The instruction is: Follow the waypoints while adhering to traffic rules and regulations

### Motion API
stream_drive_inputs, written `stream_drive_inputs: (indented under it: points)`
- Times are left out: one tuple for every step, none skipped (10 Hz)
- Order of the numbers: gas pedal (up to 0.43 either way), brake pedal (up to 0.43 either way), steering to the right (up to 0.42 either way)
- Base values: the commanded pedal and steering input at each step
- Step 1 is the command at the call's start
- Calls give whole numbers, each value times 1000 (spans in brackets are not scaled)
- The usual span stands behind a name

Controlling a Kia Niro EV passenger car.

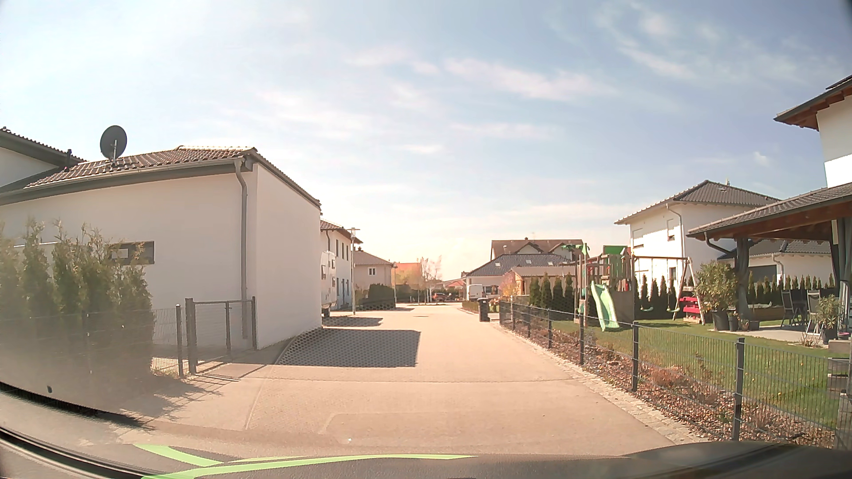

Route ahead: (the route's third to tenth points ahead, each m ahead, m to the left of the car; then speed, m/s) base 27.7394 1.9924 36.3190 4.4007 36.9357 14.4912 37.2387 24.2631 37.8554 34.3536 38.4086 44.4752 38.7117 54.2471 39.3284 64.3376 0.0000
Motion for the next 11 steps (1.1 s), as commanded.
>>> stream_drive_inputs:
  points:
    - [0,433,0]
    - [0,433,0]
    - [0,433,0]
    - [0,433,0]
    - [0,433,0]
    - [0,433,0]
    - [0,439,0]
    - [0,433,0]
    - [0,433,0]
    - [0,433,0]
    - [0,439,0]
